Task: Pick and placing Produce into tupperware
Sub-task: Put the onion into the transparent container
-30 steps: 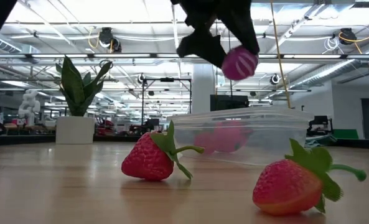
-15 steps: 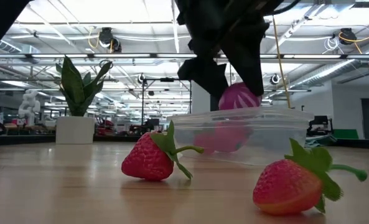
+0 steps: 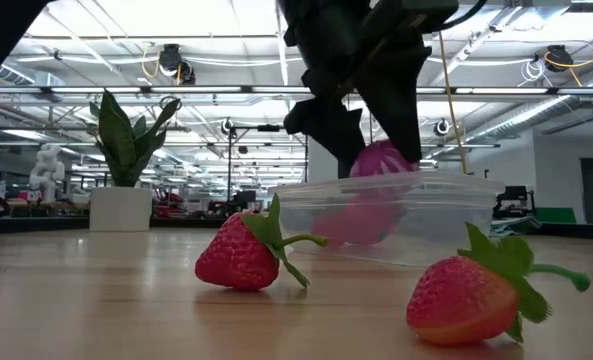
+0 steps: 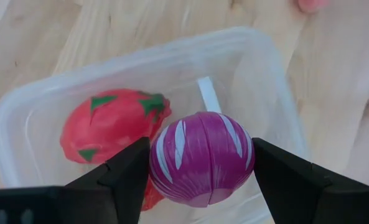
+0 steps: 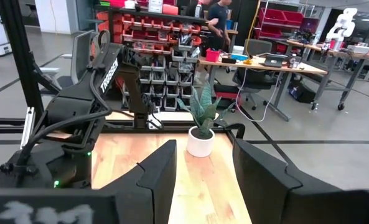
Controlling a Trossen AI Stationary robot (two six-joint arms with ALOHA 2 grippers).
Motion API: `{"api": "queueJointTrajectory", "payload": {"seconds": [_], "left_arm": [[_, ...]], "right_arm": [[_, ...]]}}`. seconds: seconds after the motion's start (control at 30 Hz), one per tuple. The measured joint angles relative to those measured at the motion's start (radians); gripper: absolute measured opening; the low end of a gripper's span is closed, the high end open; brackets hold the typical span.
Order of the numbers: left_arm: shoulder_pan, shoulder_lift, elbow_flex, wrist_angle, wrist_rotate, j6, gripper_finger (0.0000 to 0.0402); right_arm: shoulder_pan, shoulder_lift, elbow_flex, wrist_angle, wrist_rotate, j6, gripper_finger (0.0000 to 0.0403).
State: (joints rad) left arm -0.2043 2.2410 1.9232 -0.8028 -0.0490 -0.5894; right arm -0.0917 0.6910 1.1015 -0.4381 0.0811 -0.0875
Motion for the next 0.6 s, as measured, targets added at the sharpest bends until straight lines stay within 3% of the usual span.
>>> {"api": "queueJointTrajectory", "payload": {"seconds": [0.6], "left_arm": [[0.001, 0.013, 0.000, 0.053, -0.037, 0.013, 0.0257]], "right_arm": [[0.000, 0.000, 0.000, 0.000, -0.003, 0.022, 0.0151]]}}
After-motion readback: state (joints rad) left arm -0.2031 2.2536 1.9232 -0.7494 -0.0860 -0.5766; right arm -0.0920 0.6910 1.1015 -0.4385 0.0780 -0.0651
